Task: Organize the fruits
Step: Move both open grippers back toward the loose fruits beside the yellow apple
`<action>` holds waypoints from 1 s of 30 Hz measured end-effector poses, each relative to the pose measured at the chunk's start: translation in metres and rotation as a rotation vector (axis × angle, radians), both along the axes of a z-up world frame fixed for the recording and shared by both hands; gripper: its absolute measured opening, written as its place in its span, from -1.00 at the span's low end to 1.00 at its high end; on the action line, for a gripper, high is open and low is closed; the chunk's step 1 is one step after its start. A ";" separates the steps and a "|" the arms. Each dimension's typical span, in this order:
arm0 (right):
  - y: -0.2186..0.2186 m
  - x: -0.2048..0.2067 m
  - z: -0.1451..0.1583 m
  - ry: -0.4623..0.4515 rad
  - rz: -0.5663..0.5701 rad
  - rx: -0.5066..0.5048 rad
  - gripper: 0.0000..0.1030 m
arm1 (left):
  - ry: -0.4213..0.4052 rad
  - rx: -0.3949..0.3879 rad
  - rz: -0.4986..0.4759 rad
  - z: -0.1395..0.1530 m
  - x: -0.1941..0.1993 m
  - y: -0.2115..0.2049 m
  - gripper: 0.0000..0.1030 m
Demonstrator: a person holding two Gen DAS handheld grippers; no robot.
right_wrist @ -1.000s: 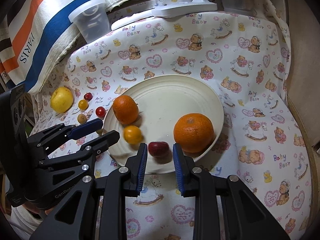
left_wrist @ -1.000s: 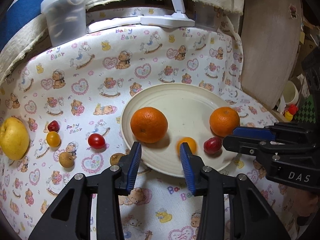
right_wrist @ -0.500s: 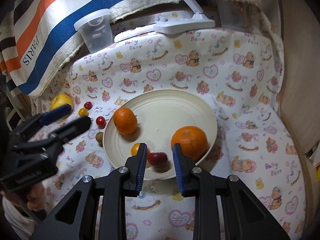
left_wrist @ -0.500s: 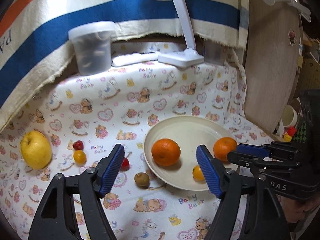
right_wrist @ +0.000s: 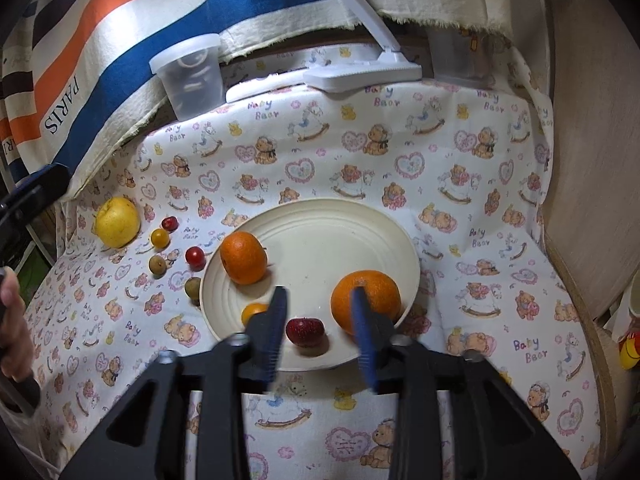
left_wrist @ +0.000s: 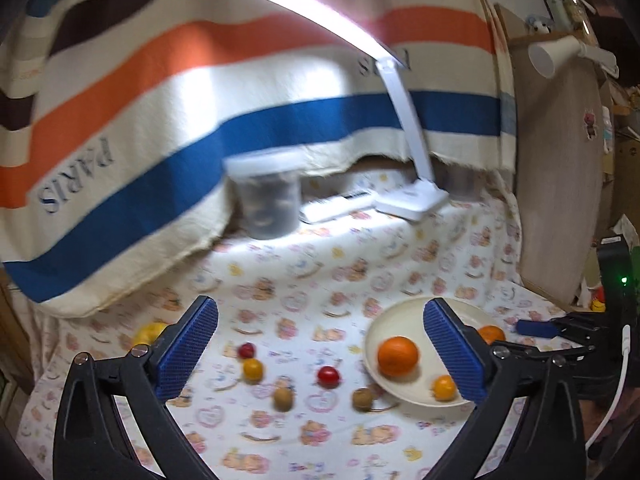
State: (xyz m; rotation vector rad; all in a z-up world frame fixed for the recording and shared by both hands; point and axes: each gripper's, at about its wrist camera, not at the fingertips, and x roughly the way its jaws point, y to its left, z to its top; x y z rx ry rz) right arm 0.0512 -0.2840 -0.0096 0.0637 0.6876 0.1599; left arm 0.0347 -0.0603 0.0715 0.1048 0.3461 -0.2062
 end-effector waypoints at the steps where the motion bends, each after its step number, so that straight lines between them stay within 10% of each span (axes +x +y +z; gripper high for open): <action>1: 0.001 -0.002 0.001 -0.016 -0.007 -0.004 0.28 | -0.006 -0.011 0.005 0.000 -0.003 0.006 0.98; 18: 0.005 0.002 -0.005 -0.094 -0.058 -0.052 0.92 | 0.025 -0.099 0.078 -0.016 -0.001 0.058 0.99; 30: 0.013 0.008 0.020 -0.075 -0.137 -0.062 0.93 | 0.075 -0.171 0.155 -0.018 0.016 0.100 0.98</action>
